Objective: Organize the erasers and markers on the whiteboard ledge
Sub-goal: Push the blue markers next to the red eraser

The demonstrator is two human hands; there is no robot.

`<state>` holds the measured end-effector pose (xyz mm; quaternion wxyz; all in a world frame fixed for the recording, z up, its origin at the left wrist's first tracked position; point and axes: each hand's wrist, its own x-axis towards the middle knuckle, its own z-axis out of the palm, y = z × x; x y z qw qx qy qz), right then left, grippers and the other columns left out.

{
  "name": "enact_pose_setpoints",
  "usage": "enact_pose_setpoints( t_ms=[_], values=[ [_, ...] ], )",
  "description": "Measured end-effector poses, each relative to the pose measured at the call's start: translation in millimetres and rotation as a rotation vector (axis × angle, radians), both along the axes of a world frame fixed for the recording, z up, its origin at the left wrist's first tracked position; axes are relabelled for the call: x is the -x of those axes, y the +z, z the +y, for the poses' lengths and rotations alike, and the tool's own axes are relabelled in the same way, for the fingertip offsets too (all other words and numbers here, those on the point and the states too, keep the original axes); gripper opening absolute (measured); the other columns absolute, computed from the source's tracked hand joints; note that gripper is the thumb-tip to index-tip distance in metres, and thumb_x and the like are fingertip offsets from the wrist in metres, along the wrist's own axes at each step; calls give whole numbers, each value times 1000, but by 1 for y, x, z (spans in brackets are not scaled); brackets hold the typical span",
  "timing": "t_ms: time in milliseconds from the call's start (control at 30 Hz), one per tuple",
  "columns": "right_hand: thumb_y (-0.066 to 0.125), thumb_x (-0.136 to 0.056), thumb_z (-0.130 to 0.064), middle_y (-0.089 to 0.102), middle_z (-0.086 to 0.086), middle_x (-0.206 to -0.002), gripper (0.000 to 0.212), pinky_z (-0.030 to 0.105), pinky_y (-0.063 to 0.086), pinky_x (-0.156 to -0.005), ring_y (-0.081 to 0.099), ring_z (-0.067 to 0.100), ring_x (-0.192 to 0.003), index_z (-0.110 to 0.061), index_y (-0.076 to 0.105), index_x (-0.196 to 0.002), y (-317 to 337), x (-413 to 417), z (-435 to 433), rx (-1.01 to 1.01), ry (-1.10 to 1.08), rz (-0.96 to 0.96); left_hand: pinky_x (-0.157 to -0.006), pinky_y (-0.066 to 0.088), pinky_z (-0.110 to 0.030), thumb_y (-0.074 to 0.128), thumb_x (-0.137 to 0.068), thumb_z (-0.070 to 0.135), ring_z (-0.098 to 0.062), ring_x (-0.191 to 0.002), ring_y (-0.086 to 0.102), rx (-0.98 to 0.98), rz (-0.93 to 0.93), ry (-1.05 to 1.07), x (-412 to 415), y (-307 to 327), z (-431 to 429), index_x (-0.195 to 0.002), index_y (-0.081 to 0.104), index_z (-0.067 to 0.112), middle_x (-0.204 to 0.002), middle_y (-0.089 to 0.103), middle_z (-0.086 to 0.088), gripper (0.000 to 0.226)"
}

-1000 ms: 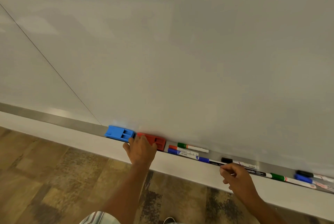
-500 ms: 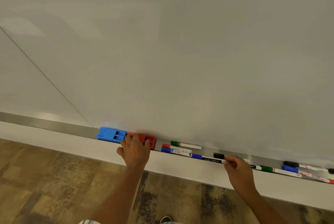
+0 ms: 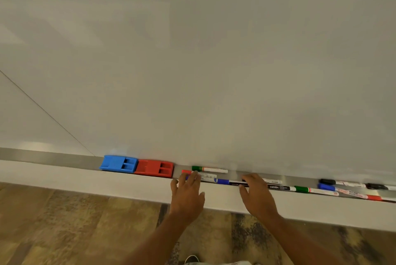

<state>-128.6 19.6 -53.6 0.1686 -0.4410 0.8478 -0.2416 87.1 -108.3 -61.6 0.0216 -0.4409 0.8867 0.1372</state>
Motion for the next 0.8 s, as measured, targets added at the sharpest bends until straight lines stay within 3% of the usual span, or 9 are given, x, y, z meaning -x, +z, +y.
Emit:
enact_pose_setpoints(
  t_ms=[233,333,533,667,800],
  values=[
    [59,-99,-23,66,-4,-123,25,33,56,-90,62,18,-103,-22,67,-123,-5,7,-6,-88,167,264,-128,-2,-65,37,-108,50,-30,-166,-6,18,-136,-152,-3,-21,12,-168,3,25,-180,1,0,73],
    [59,-98,-19,63,-4,-121,24,35,57,-84,60,18,-101,-25,67,-120,-7,13,-10,-135,213,325,-128,-2,-65,36,-108,51,-31,-166,-3,30,-138,-145,-6,-23,10,-168,4,24,-180,2,-1,74],
    [60,-98,-20,61,-3,-123,27,35,51,-89,58,20,-110,-28,64,-123,-13,16,-18,-229,334,399,-128,-1,-64,37,-108,52,-30,-166,0,8,-124,-110,-13,-25,0,-168,5,25,-180,5,-1,74],
    [58,-99,-24,58,-5,-121,22,35,51,-89,56,19,-109,-29,62,-121,-16,17,-21,-237,350,395,-128,1,-63,38,-107,53,-30,-166,5,-8,-117,-90,-17,-26,-5,-168,9,25,-180,11,-1,73],
    [64,-98,-29,60,-5,-121,21,33,49,-92,57,18,-110,-27,59,-119,-13,19,-25,-223,339,349,-129,-2,-62,33,-108,54,-28,-166,-2,-13,-117,-88,-16,-24,-3,-169,3,25,-180,3,-1,74]
  ],
)
